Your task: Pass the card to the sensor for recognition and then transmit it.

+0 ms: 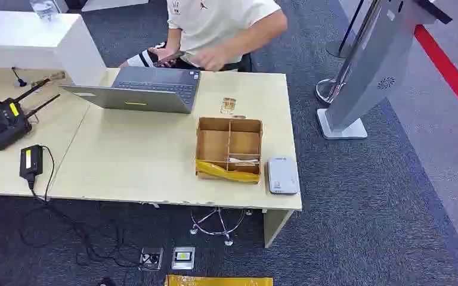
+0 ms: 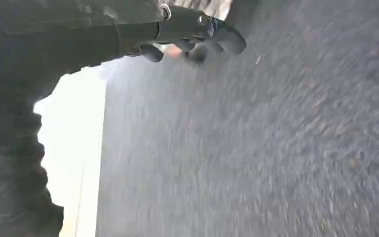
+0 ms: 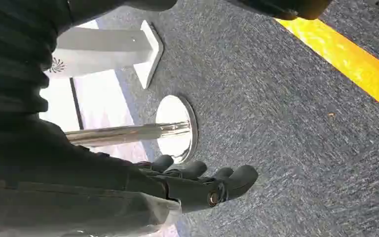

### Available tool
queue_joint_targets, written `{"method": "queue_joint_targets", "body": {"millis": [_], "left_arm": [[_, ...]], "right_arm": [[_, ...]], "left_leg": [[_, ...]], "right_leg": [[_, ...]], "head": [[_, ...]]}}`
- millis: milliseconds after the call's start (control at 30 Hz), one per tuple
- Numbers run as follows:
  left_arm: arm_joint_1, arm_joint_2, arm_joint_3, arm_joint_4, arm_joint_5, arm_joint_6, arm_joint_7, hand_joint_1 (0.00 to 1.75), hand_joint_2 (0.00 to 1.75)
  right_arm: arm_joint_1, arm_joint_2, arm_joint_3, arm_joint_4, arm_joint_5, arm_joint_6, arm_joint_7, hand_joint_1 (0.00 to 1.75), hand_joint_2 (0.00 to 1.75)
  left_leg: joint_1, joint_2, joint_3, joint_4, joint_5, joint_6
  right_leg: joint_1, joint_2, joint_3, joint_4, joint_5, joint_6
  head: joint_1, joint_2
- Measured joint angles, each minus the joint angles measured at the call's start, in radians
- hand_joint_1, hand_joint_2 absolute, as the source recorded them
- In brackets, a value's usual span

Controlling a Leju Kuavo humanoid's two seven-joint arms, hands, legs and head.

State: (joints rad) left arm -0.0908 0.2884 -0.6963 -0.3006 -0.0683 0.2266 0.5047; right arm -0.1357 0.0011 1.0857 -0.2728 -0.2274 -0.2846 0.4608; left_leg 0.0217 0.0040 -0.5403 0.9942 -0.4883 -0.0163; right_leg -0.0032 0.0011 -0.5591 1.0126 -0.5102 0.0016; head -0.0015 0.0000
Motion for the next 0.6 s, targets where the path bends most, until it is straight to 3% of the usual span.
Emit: {"method": "queue_joint_targets", "body": {"millis": [133,200,267,333,433,600], "left_arm": [[0.008,-0.013,0.104,0.003,0.076,0.037,-0.045,0.00,1.75],[0.012,-0.027,0.163,0.003,0.174,0.078,-0.086,0.00,1.75],[0.012,-0.046,0.265,0.004,0.347,0.140,-0.155,0.00,1.75],[0.012,-0.068,0.355,0.006,0.450,0.178,-0.213,0.00,1.75],[0.012,-0.089,0.457,0.011,0.519,0.179,-0.252,0.00,1.75],[0.011,-0.110,0.576,0.024,0.511,0.095,-0.231,0.00,1.75]], "right_arm": [[0.000,0.000,0.000,0.000,-0.005,0.000,0.000,0.00,1.75],[0.000,-0.001,0.000,0.000,-0.008,0.000,0.000,0.00,1.75],[0.000,-0.002,0.000,0.000,-0.010,0.000,-0.002,0.00,1.75],[0.000,-0.003,0.000,0.000,-0.011,0.002,-0.004,0.00,1.75],[0.000,-0.003,0.000,0.000,-0.012,0.003,-0.005,0.00,1.75],[0.002,0.001,0.000,0.000,-0.012,-0.026,-0.003,0.00,1.75]], "left_leg": [[0.000,0.000,0.000,0.000,0.000,0.000],[0.000,0.000,0.000,0.000,0.000,0.000],[0.000,0.000,0.000,0.000,0.000,0.000],[0.000,0.000,0.000,0.000,0.000,0.000],[0.000,0.000,0.000,0.000,0.000,0.000],[0.000,0.000,0.000,0.000,0.000,0.000]], "right_leg": [[0.000,0.000,0.000,0.000,0.000,0.000],[0.000,0.000,0.000,0.000,0.000,0.000],[0.000,0.000,0.000,0.000,0.000,0.000],[0.000,0.000,0.000,0.000,0.000,0.000],[0.000,0.000,0.000,0.000,0.000,0.000],[0.000,0.000,0.000,0.000,0.000,0.000]], "head": [[0.000,0.000],[0.000,0.000],[0.000,0.000],[0.000,0.000],[0.000,0.000],[0.000,0.000]]}}
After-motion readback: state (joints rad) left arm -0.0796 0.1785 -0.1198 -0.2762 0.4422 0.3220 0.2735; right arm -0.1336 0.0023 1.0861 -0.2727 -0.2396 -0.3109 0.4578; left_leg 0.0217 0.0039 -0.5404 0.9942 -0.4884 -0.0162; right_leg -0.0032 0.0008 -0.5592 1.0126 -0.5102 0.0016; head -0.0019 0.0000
